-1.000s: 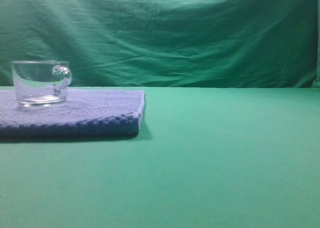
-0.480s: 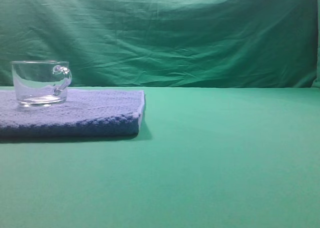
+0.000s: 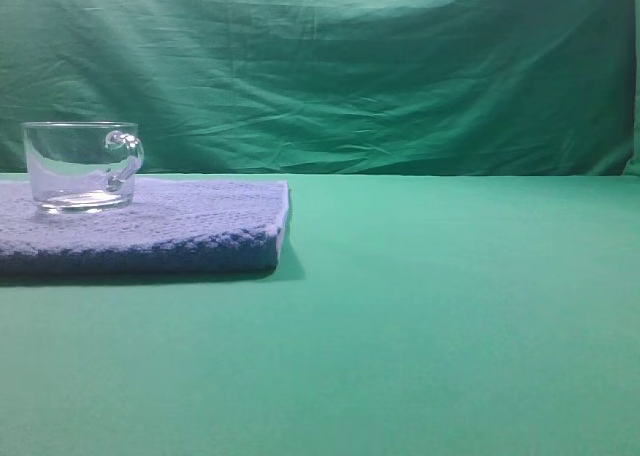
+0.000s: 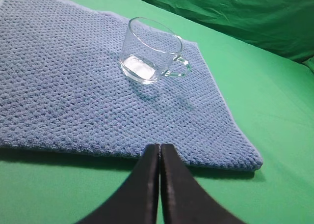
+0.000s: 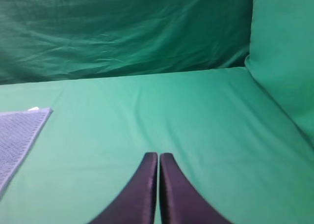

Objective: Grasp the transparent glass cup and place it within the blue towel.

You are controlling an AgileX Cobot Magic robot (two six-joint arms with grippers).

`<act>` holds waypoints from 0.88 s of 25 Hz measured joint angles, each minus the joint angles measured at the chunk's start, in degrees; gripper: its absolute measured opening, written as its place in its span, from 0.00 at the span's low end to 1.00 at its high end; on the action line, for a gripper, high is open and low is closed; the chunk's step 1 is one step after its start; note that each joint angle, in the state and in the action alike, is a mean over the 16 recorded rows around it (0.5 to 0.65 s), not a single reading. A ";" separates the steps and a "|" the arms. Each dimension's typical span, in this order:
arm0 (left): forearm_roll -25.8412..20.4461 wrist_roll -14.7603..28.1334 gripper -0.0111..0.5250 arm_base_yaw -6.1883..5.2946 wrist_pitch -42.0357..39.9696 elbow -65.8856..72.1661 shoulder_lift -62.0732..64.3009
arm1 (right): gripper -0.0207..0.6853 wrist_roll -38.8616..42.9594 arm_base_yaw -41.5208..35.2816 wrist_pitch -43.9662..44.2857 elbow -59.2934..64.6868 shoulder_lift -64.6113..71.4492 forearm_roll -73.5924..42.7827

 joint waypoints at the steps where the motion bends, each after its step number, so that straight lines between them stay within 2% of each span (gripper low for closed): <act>1: 0.00 0.00 0.02 0.00 0.00 0.00 0.00 | 0.03 -0.16 -0.07 -0.37 1.28 -1.06 -0.36; 9: 0.00 0.00 0.02 0.00 0.00 0.00 0.00 | 0.03 -1.22 -0.92 -0.39 7.25 -4.93 -1.67; 22: 0.00 0.00 0.02 0.00 0.00 0.00 0.00 | 0.03 -1.46 -1.75 3.20 8.12 -4.97 -1.74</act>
